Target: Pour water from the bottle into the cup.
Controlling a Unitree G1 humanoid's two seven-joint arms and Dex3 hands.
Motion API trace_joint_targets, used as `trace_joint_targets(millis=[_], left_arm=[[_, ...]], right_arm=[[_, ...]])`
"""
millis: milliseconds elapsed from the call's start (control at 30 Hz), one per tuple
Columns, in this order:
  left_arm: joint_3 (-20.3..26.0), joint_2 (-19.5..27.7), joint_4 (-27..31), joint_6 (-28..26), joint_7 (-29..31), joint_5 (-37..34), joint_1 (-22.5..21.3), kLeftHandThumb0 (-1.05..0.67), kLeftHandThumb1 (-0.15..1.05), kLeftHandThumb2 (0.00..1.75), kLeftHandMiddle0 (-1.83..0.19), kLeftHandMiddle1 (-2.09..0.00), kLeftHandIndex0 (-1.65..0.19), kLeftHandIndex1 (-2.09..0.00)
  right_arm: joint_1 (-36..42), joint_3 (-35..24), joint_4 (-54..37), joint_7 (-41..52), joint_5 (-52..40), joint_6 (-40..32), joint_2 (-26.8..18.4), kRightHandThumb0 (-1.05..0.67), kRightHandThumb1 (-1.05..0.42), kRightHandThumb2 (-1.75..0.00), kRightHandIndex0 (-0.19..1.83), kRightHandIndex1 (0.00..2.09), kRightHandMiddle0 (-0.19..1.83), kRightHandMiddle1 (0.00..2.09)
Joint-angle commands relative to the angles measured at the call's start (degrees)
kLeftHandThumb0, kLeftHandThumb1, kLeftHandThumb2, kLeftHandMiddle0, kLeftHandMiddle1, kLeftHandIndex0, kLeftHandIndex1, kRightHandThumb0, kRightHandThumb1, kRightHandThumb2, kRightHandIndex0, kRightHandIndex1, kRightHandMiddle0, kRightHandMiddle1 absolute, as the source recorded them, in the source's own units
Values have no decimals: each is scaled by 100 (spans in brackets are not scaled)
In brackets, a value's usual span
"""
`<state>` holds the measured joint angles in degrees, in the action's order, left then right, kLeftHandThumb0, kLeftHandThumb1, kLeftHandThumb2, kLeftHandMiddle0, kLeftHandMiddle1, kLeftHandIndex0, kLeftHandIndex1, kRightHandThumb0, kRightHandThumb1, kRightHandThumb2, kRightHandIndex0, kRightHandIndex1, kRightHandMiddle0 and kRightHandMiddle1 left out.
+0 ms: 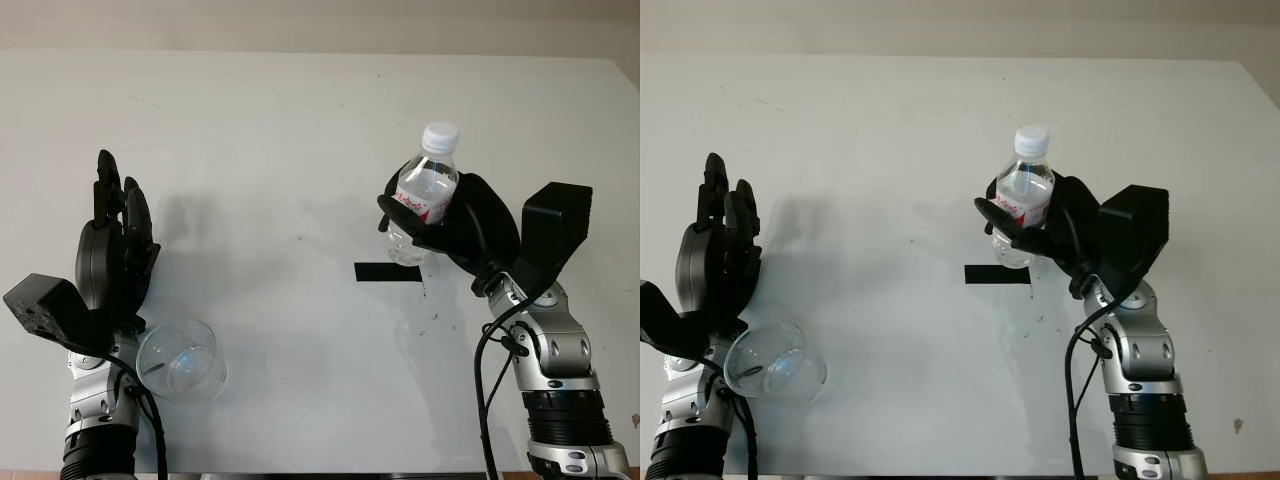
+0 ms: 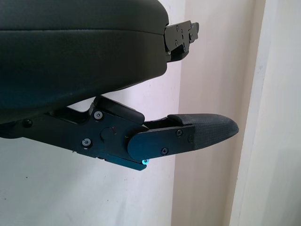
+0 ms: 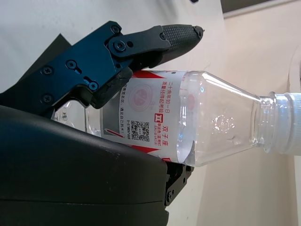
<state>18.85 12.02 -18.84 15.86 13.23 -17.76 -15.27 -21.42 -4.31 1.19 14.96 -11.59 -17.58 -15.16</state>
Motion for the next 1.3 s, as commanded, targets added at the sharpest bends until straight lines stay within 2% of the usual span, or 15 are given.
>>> trace_joint_targets(millis=[0,167,467,933,1167,1267], left_arm=[[-19,-110,-132,-23,-4,-20,148,-76,105,54,19,0,19,0],[-17,-95,-139,-24,25,-30,146,-75,105,54,19,0,19,0],[-17,-71,-110,-31,7,-5,135,-75,105,55,19,0,19,0],[-5,-51,-26,-60,7,-8,204,-76,105,56,19,0,19,0],[3,-59,-51,-26,5,2,204,-76,105,55,19,0,19,0],[9,-59,-60,-23,12,-9,201,-76,105,54,19,0,19,0]], right_arm=[[34,-18,-83,11,28,65,4,-44,-105,-42,166,209,141,209],[82,22,18,22,64,174,102,-44,-105,-43,169,209,146,209],[156,62,161,18,27,323,402,-46,-105,-40,166,209,135,209],[245,102,357,-30,85,761,646,-46,-105,-43,168,209,141,209],[262,157,416,43,252,864,556,-47,-105,-43,162,209,131,209],[298,192,394,55,378,949,515,-46,-105,-41,149,209,118,209]])
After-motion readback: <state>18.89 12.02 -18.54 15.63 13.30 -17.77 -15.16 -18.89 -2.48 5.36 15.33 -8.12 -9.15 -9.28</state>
